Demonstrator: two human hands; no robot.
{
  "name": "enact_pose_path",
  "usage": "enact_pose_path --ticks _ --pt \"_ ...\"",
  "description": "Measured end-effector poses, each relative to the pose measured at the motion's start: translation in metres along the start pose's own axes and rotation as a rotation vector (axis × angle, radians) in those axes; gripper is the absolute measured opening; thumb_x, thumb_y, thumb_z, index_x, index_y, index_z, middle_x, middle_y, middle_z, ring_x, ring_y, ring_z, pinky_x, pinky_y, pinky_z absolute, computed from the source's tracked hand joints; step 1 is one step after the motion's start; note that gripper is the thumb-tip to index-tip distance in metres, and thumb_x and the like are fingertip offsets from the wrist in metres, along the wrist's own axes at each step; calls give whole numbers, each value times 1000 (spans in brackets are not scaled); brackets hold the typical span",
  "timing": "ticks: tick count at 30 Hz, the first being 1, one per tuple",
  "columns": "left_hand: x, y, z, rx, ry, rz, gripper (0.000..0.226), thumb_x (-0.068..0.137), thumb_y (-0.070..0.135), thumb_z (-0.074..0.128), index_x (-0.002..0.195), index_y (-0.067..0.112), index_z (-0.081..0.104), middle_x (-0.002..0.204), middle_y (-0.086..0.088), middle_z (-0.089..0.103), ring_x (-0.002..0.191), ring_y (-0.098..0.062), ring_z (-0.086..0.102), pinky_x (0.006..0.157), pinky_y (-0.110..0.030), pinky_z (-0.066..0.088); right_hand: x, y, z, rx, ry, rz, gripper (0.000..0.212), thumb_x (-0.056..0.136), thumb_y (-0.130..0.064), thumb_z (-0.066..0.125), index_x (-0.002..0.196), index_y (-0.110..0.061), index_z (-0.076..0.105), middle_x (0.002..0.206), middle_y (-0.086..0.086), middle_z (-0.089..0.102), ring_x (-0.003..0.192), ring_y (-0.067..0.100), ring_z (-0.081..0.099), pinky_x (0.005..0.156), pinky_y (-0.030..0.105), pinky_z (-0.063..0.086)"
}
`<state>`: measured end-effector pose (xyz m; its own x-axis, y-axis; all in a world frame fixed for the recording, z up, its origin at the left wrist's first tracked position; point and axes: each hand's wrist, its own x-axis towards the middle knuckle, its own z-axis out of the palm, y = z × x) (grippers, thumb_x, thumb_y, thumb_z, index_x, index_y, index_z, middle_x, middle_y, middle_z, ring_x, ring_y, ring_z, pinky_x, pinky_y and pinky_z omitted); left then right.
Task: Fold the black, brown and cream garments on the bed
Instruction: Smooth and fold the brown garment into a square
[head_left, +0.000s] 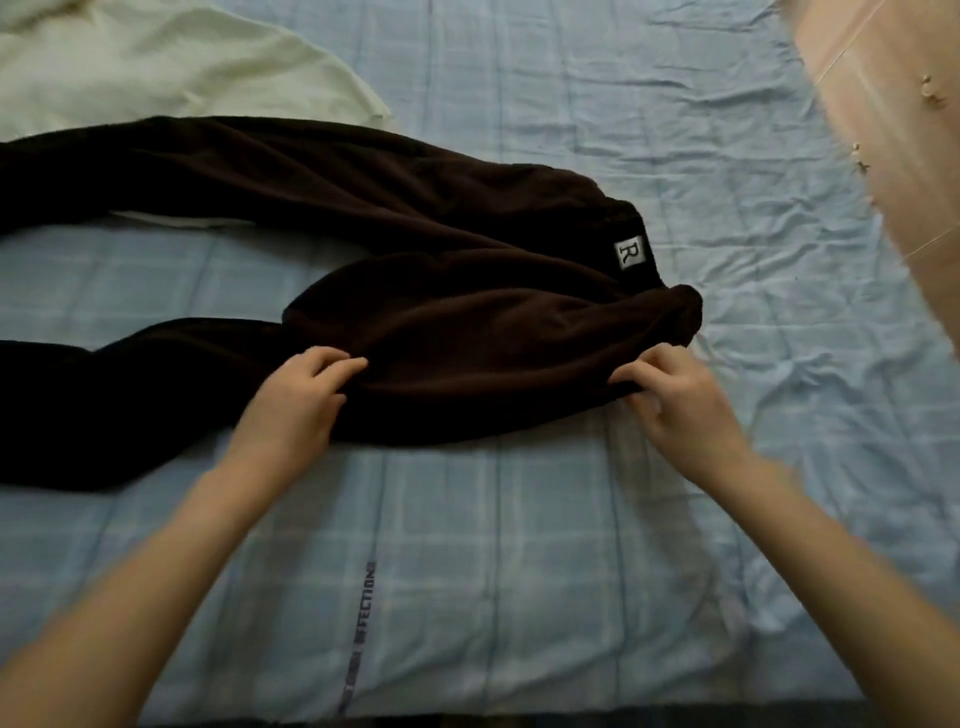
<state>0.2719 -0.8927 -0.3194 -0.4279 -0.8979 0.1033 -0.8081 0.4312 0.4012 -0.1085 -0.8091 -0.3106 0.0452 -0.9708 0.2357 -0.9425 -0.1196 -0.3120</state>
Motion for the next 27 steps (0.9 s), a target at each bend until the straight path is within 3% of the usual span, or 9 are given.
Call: enact_pose_path --ticks 3,6,9,11,14,19,21,24,27 --pt "-18 29 27 106 74 213 24 80 -3 66 103 1 70 99 -16 65 84 -37 62 74 -43 52 -13 -33 25 -73 -13 -38 34 66 8 77 99 -2 73 96 19 61 86 40 62 71 47 52" --pt "-36 27 55 191 -50 205 46 71 17 80 114 7 70 114 -13 68 102 -33 65 93 -44 50 -20 -54 56 -168 -84 -189 48 72 0 73 119 -5 68 117 14 67 107 35 64 93 49 49" --pt "-42 13 67 190 -117 152 57 72 23 85 125 8 66 124 -12 65 115 -30 63 103 -47 45 -19 -54 77 -214 -169 -59 53 75 -3 71 128 -9 65 126 10 66 118 34 60 106 57 39" --pt "-38 14 68 198 -67 183 49 67 13 87 113 4 71 111 -13 70 100 -31 68 89 -44 55 -17 -54 81 -227 -151 -44 48 72 2 73 119 -5 70 116 13 70 106 36 66 99 56 46" --pt "-30 29 57 159 29 201 34 60 -10 81 90 2 74 81 -12 70 70 -31 67 58 -36 55 -14 -57 70 -183 -31 -127 36 61 14 78 93 0 76 82 16 70 71 36 68 69 43 58" --pt "-66 42 39 115 43 312 27 67 0 52 84 9 71 73 -6 62 64 -28 62 54 -34 50 -40 -61 27 -166 16 -200 17 77 2 61 85 -6 73 73 11 63 63 32 60 58 38 51" --pt "-83 46 40 160 -105 333 17 63 4 61 76 11 69 67 -3 59 57 -26 61 47 -29 48 -54 -72 26 -207 -120 -333 21 81 -6 52 83 -10 72 73 8 62 63 28 60 58 35 50" --pt "-86 50 47 207 -317 298 41 42 11 90 77 13 69 71 -1 60 59 -23 60 46 -27 48 -65 -68 36 -129 -484 -303 30 86 -10 53 112 -11 69 105 6 66 95 25 63 85 37 49" --pt "-75 64 55 112 -272 286 47 61 40 86 97 16 69 92 2 62 79 -19 61 62 -31 52 -65 -40 28 227 -266 2 35 84 -10 67 119 -8 68 117 6 65 109 22 60 99 29 44"
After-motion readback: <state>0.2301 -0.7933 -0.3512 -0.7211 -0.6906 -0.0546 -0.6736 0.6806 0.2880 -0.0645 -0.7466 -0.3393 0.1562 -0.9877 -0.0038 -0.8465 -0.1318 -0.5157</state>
